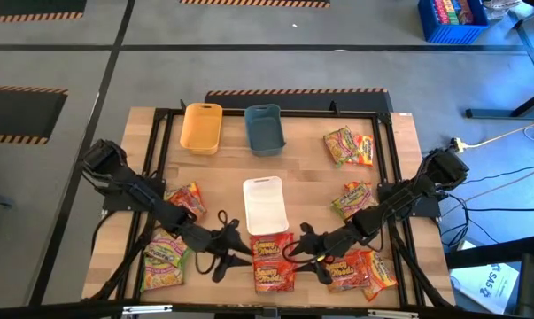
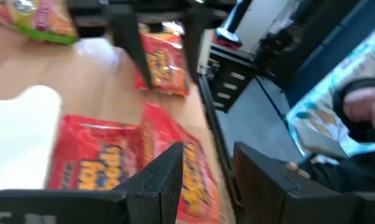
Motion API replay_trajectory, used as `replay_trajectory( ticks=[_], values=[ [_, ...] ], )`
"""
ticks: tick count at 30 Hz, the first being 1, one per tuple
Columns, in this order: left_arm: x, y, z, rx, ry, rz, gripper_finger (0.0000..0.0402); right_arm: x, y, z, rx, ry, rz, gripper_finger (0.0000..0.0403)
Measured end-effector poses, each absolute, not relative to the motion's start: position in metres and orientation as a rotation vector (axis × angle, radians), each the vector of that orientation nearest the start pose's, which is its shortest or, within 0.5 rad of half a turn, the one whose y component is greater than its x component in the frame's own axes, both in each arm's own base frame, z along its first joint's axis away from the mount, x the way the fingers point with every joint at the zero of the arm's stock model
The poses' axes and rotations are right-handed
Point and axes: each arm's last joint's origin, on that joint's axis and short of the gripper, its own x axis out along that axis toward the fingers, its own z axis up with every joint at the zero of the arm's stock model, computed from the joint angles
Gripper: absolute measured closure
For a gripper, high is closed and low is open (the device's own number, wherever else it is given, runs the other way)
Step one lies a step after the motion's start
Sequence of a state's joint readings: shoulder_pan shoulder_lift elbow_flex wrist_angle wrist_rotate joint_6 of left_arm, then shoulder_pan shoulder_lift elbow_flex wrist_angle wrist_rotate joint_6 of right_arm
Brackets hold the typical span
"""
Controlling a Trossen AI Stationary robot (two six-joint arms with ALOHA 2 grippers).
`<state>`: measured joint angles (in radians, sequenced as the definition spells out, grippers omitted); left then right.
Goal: Sort Maruchan noodles
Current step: Put the red noodle pack into the blue bin
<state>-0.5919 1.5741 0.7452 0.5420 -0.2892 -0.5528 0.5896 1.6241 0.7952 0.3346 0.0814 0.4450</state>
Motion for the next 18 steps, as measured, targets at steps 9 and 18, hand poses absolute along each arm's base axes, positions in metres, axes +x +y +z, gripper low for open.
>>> replay_trajectory(
  ticks=[9,18],
  values=[
    [0.307,-0.175,0.184,-0.499,0.497,-0.332,0.0230,0.271,0.181,0.180,0.283,0.640,0.426,0.0189],
    [0.317,-0.177,0.196,-0.412,0.719,-0.179,0.0231,0.268,0.179,0.176,0.317,0.701,0.410,0.0189]
  ],
)
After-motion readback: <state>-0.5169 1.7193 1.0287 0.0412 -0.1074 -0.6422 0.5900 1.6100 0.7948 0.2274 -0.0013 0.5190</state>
